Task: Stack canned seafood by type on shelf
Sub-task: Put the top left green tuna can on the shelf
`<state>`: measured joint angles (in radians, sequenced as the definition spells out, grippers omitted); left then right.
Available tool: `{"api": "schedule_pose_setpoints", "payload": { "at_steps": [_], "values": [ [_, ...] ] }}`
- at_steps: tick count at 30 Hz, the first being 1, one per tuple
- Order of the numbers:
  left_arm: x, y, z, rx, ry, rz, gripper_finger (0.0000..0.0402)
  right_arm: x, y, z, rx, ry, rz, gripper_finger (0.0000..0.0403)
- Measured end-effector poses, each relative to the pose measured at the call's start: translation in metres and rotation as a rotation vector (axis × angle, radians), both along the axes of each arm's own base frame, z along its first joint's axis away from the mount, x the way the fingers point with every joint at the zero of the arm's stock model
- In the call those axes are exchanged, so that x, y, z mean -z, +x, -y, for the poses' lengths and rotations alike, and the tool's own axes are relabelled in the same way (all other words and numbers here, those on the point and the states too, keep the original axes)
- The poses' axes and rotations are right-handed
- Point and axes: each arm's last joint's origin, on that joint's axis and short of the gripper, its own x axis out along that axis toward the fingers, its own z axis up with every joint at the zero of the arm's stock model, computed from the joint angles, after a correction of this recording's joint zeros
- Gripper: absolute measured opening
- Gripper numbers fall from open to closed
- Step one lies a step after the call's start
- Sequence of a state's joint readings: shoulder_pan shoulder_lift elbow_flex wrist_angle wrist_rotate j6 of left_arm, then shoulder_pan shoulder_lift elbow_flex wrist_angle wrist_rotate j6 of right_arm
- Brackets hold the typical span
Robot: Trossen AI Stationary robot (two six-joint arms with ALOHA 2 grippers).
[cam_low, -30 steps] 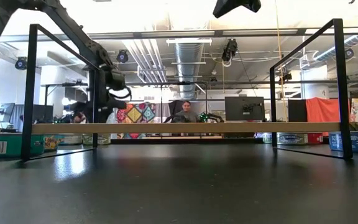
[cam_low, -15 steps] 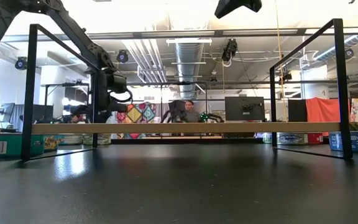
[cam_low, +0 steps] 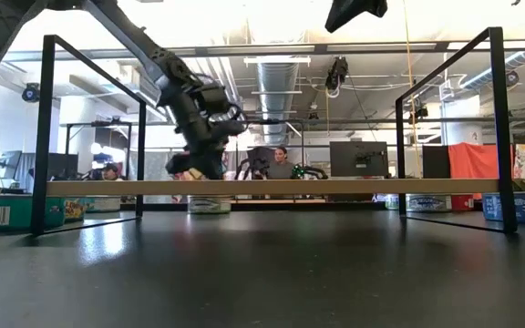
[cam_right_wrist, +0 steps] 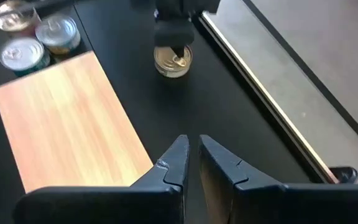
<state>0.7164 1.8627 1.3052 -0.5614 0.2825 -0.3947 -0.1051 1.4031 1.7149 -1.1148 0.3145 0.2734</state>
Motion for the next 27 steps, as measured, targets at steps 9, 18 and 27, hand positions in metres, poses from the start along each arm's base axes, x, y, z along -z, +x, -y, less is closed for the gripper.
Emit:
{"api": "schedule_pose_setpoints", "payload": {
  "at_steps": [9,18,27],
  "values": [
    [-0.056,-0.021,0.016,0.210,0.201,0.006,0.0094,0.002,0.001,0.000,-0.009,-0.006,-0.020,0.0029],
    [-0.076,-0.050,0.034,0.372,0.452,0.013,0.0258,0.006,0.003,-0.001,-0.088,-0.009,-0.057,0.0029],
    [-0.042,-0.067,0.035,0.476,0.526,0.092,0.0358,0.007,0.004,0.003,0.015,0.078,0.004,0.0029]
  ]
}}
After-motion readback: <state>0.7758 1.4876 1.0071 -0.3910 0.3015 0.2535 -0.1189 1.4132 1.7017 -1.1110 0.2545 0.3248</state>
